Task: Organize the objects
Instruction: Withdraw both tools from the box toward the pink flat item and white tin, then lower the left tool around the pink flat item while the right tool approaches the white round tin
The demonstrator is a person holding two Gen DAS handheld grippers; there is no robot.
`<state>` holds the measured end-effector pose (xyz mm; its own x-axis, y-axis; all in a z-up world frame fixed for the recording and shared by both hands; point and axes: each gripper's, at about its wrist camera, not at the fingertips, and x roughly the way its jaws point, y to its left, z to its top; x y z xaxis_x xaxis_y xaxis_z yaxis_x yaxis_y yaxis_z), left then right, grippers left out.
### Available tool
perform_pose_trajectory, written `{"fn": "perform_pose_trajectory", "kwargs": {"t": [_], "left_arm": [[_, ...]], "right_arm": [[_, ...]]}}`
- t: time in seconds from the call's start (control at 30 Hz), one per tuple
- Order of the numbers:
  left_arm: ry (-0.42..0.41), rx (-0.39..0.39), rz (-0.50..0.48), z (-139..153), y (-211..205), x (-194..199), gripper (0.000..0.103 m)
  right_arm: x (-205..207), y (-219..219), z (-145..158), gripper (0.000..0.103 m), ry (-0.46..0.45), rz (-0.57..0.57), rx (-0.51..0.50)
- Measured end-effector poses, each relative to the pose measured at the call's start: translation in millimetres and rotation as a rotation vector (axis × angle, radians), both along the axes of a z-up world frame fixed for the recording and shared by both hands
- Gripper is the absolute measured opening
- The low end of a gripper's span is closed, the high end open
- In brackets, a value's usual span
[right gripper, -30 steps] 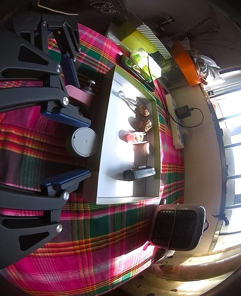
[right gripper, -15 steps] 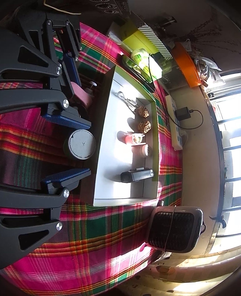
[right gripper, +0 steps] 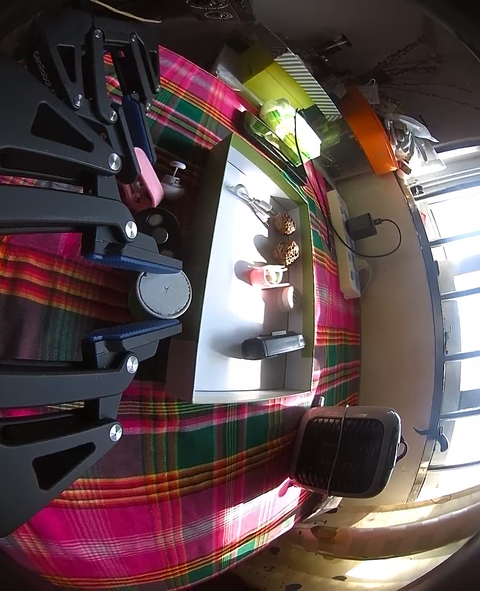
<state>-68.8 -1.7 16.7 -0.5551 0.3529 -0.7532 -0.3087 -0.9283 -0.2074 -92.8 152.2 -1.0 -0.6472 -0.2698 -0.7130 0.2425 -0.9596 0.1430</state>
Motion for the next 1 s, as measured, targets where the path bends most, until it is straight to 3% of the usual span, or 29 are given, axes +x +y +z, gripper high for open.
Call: {"fn": "perform_pose_trajectory", "kwargs": {"t": [0.53,0.6,0.67,0.7,0.8,1.0], "left_arm": [[-0.020,0.005,-0.009,-3,-7,13,0.016],[-0.021,0.001,-0.018,-3,-5,14,0.018],[-0.021,-0.007,-0.022,-3,-3,14,0.029],[-0.021,-0.009,-0.026,-4,-2,13,0.030],[-0.027,-0.019,-0.030,-6,2,11,0.031],[-0.022,-0.044,-0.029,-7,9,4,0.032]], "right_arm": [[9,17,-2,0.024,-0.019,-0.014,-0.038],[9,18,-3,0.024,-0.027,-0.008,-0.054],[9,16,-3,0.025,-0.028,0.015,-0.052],[10,14,-4,0.026,-0.026,0.025,-0.044],[9,8,-7,0.043,-0.025,0.035,-0.019],[-4,4,-14,0.045,-0.044,0.039,0.001]]}}
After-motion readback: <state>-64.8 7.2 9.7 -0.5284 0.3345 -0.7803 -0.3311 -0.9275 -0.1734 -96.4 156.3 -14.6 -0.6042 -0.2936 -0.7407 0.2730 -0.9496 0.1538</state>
